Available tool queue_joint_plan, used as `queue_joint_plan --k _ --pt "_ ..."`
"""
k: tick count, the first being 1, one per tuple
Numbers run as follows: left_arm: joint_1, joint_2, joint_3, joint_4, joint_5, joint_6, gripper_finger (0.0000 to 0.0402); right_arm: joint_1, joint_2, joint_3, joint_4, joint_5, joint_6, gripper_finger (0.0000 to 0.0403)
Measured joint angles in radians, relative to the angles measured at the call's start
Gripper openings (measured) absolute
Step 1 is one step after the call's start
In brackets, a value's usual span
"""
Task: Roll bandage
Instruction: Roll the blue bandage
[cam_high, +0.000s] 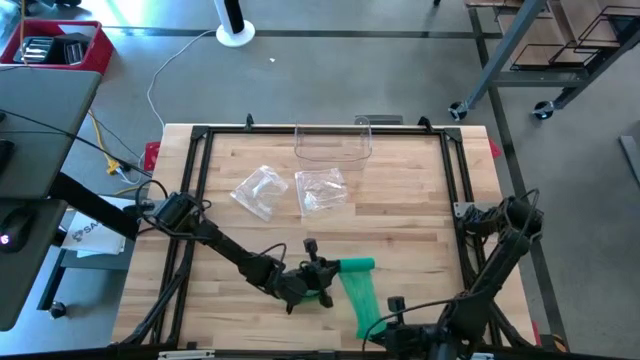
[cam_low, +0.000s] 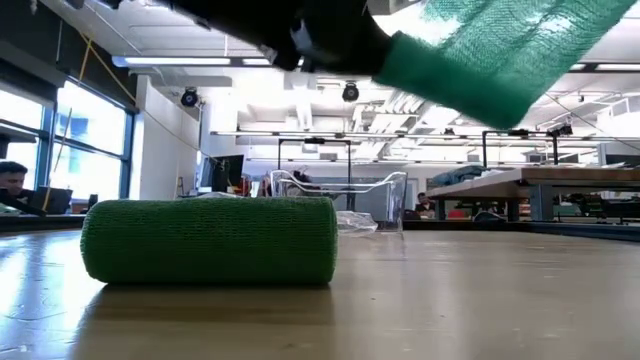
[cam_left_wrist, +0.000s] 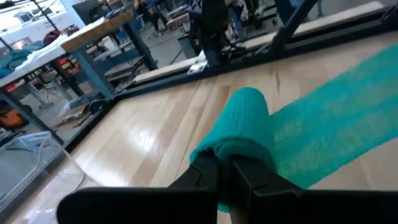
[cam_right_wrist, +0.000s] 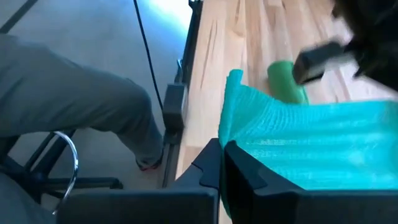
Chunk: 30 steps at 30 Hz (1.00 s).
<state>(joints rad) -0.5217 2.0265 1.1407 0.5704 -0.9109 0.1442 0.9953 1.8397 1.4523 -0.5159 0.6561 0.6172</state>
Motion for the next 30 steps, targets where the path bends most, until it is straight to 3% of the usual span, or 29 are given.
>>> queue_joint_plan --k 6,10,17,24,30 --pt "-0.01 0.0 0.0 0.023 0.024 -0.004 0.0001 0.04 0.0 0.146 -0.158 0.052 0.01 0.0" --pt "-0.026 0.0 0.0 0.064 0.118 0.015 0.0001 0.039 0.0 0.246 -0.319 0.099 0.018 0.0" --pt "-0.066 0.0 0.0 0.12 0.234 0.009 0.0001 -0.058 -0.002 0.38 -0.617 0.147 0.06 0.0" --pt "-0.089 0.001 -0.001 0.142 0.275 -0.001 0.0001 -0.204 -0.002 0.382 -0.63 0.051 -0.099 0.0" --pt "-0.125 0.002 -0.001 0.191 0.264 0.057 0.0001 -0.292 -0.002 0.281 -0.622 0.038 -0.113 0.0"
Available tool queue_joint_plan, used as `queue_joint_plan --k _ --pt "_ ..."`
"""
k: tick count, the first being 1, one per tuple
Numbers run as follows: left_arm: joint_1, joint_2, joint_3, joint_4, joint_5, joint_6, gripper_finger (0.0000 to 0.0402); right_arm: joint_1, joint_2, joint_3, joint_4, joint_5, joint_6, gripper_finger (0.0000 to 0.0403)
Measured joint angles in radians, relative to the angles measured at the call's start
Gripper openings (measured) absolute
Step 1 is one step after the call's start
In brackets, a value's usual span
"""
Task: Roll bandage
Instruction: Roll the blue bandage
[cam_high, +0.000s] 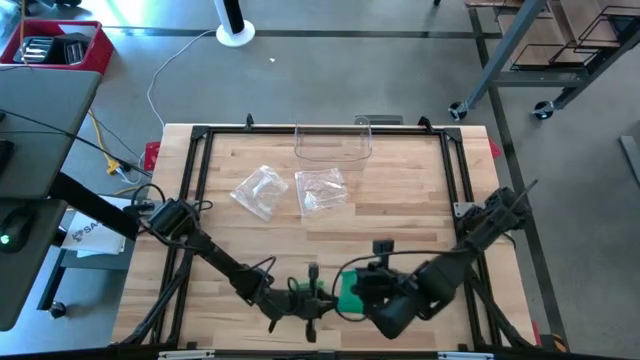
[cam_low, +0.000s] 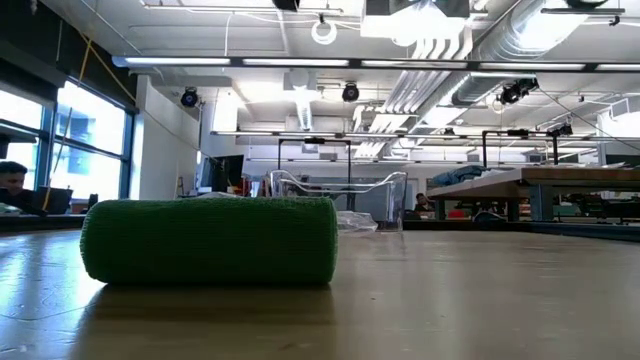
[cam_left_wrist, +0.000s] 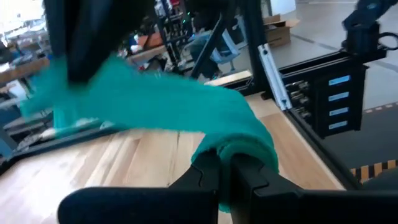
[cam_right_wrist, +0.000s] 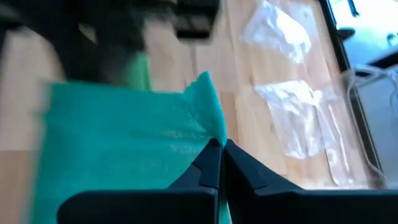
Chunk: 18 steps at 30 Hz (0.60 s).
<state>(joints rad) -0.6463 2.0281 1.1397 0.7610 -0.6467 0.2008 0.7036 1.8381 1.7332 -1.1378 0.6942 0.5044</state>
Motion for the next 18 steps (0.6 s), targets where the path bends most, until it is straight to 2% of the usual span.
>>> queue_joint_plan --k 9,13,18 --pt "-0.031 0.0 0.0 0.009 -0.029 0.03 0.0001 -0.006 0.0 -0.224 0.182 -0.01 0.103 0.0" --pt "-0.029 0.0 0.0 0.012 -0.032 0.03 0.0001 0.021 0.0 -0.215 0.184 -0.016 0.124 0.0008" --pt "-0.029 0.0 0.0 0.055 -0.037 0.032 0.0001 0.039 -0.025 -0.139 0.164 -0.016 0.124 0.0063"
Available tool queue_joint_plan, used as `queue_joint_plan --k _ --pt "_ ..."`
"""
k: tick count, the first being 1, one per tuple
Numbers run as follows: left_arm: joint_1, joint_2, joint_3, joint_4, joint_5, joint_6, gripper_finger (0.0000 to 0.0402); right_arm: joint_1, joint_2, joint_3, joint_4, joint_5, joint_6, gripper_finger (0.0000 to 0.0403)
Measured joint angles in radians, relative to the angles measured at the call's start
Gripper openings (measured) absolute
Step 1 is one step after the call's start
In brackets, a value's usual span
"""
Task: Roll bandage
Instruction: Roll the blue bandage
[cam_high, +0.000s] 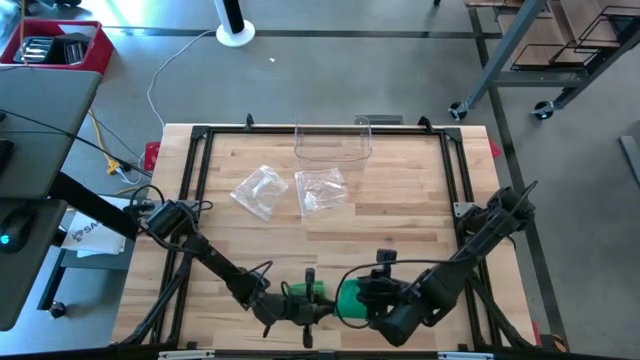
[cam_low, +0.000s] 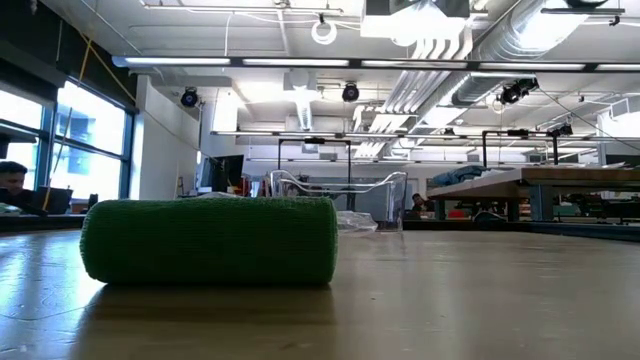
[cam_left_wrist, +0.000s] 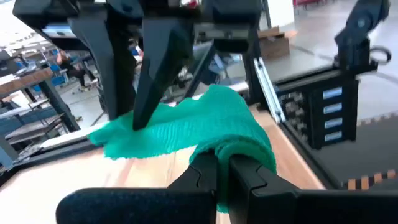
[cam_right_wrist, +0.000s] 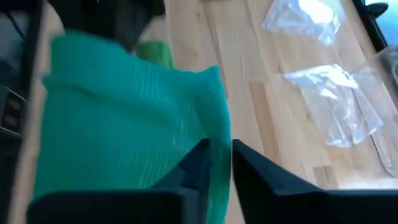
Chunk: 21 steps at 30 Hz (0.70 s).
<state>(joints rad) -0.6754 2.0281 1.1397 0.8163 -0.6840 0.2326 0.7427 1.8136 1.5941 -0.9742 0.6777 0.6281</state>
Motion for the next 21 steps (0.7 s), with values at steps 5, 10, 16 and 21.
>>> queue_joint_plan --k 5,10,16,21 --pt "0.0 0.0 0.0 0.063 0.047 -0.006 0.0001 0.004 -0.028 0.049 -0.043 -0.002 0.002 0.0133" --pt "-0.003 -0.004 0.0 0.09 0.082 -0.072 0.0001 -0.014 -0.041 0.045 -0.069 -0.08 0.001 0.018" --pt "-0.013 -0.009 0.0 0.102 0.07 -0.091 0.0001 -0.011 -0.054 0.049 -0.062 -0.196 -0.05 0.0193" --pt "-0.013 -0.028 0.0 0.104 0.065 -0.092 0.0001 0.017 -0.11 0.063 -0.069 -0.133 -0.024 0.0193"
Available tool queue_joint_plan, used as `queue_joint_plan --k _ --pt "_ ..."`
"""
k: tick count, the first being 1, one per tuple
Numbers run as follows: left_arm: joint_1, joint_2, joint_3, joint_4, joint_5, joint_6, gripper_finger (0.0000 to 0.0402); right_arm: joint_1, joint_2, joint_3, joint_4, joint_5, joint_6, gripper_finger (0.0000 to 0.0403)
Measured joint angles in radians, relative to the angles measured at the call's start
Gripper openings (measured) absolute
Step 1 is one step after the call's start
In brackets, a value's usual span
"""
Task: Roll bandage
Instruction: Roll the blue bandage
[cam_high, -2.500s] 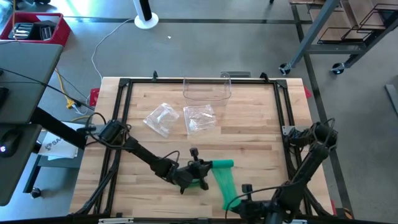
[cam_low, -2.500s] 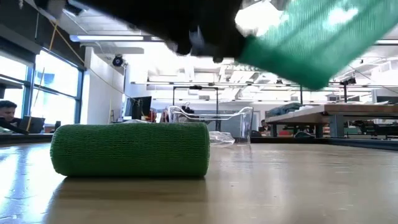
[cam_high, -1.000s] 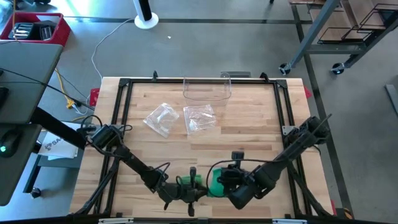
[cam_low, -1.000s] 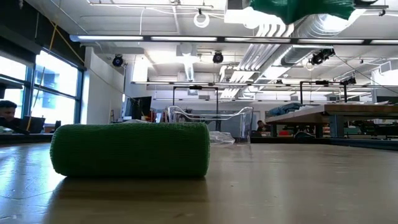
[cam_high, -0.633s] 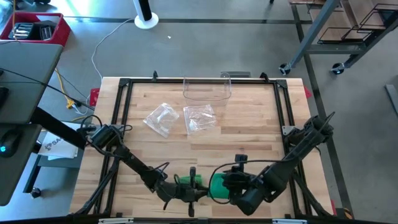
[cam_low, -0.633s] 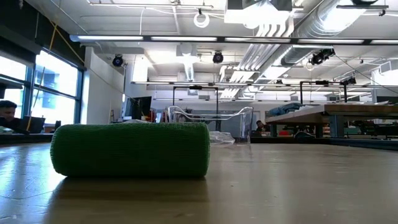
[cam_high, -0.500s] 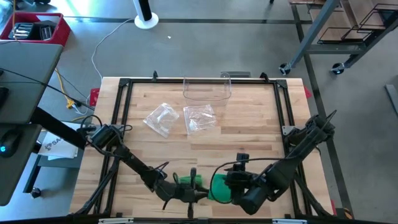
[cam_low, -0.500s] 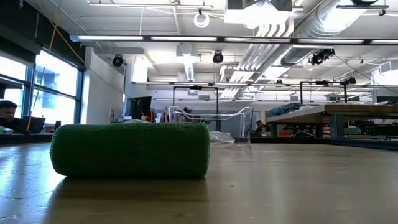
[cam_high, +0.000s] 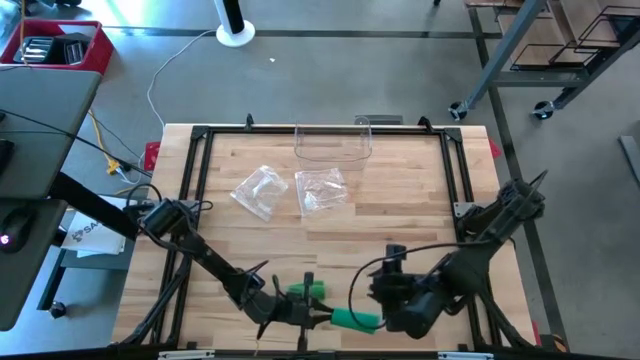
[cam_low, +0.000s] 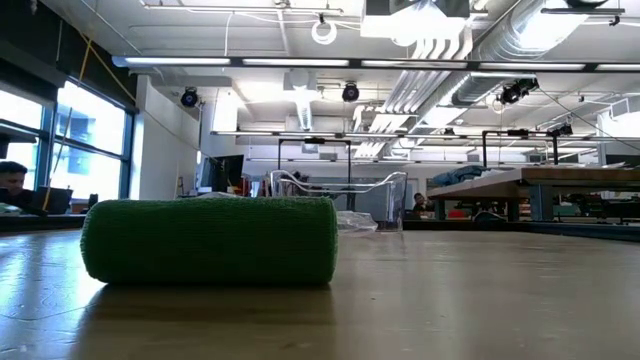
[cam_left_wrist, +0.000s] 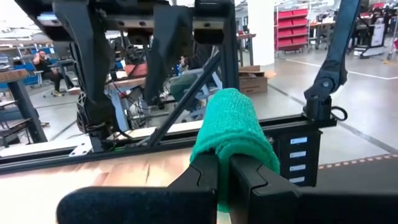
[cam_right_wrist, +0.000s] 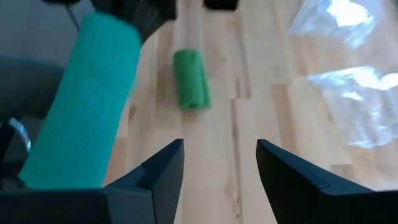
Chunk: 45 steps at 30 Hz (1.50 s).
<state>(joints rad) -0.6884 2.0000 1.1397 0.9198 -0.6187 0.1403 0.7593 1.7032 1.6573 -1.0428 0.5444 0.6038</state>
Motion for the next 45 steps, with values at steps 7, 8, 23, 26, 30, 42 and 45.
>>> queue_joint_plan --k 7,8,23,26,30,42,45 --pt "-0.002 -0.03 0.0 -0.003 -0.003 -0.005 0.0001 0.047 -0.015 -0.002 -0.013 0.032 0.004 0.0193" --pt "-0.002 -0.032 0.0 -0.003 -0.003 -0.005 0.0001 0.058 -0.015 -0.002 -0.01 0.031 -0.008 0.0193" --pt "-0.005 -0.032 0.0 0.013 -0.003 -0.034 0.0001 0.281 0.034 -0.082 0.16 0.347 0.003 0.0192" --pt "-0.005 -0.032 0.0 0.017 -0.003 -0.04 0.0001 0.257 0.068 -0.101 0.242 0.378 -0.082 0.0192" --pt "-0.005 -0.032 0.0 0.016 -0.003 -0.043 0.0001 0.224 0.092 -0.103 0.261 0.4 -0.116 0.019" --pt "-0.006 -0.032 0.0 0.029 0.035 -0.064 0.0001 0.197 0.11 -0.103 0.287 0.407 -0.246 0.001" --pt "-0.006 -0.032 0.0 0.031 0.035 -0.08 0.0001 0.198 0.11 -0.103 0.318 0.42 -0.299 0.0016"
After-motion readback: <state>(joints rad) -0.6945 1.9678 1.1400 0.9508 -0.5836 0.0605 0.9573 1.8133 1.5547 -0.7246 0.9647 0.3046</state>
